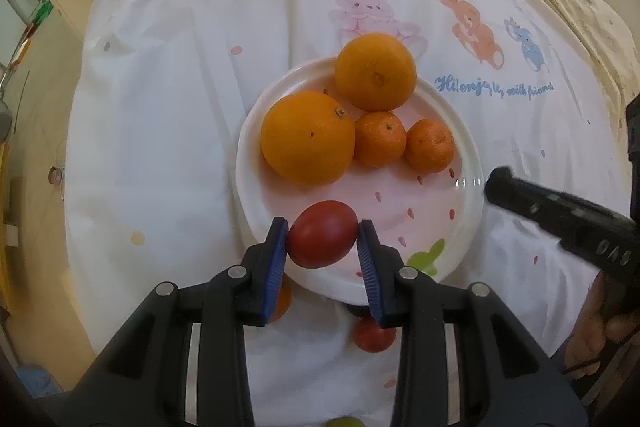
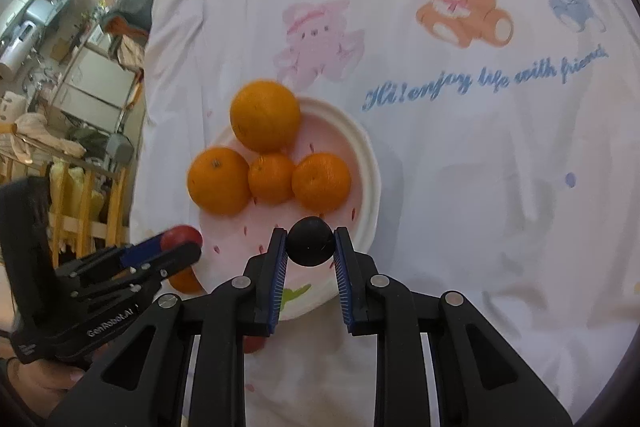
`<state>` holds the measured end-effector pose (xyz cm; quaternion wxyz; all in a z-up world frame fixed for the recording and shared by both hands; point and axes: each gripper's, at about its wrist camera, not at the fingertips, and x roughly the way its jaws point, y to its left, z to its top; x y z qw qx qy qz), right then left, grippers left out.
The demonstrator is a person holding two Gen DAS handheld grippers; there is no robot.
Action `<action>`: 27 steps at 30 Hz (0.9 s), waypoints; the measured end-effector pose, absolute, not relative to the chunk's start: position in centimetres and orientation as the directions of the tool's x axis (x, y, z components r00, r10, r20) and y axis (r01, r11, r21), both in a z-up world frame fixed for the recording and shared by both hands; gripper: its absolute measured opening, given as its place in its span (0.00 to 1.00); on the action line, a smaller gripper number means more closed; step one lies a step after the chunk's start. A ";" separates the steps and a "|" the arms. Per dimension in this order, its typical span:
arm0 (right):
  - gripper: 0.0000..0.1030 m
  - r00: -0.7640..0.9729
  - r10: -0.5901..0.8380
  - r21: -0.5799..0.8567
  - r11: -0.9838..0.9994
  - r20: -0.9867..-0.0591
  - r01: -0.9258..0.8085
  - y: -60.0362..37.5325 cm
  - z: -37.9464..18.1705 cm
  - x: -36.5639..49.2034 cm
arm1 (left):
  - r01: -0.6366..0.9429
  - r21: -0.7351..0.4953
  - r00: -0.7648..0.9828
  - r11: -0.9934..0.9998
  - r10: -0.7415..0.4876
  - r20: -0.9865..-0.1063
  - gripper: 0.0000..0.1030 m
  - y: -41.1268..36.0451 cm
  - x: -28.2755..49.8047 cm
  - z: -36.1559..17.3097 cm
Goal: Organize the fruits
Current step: 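Carry the grape and tomato over the pink plate and release both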
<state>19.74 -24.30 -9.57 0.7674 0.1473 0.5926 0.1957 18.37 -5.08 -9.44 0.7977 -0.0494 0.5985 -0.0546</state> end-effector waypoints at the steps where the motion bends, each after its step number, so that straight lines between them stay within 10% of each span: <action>1: 0.24 0.201 0.472 0.455 0.882 -0.859 -0.125 -24.0 -10.1 19.7 | 0.034 -0.136 0.279 0.990 -0.140 -0.950 0.30 -5.1 18.4 -9.5; 27: 0.27 0.155 0.460 0.452 0.888 -0.874 -0.087 -23.7 -11.7 19.6 | 0.041 -0.108 0.263 0.993 -0.115 -0.958 0.31 -5.1 19.3 -10.9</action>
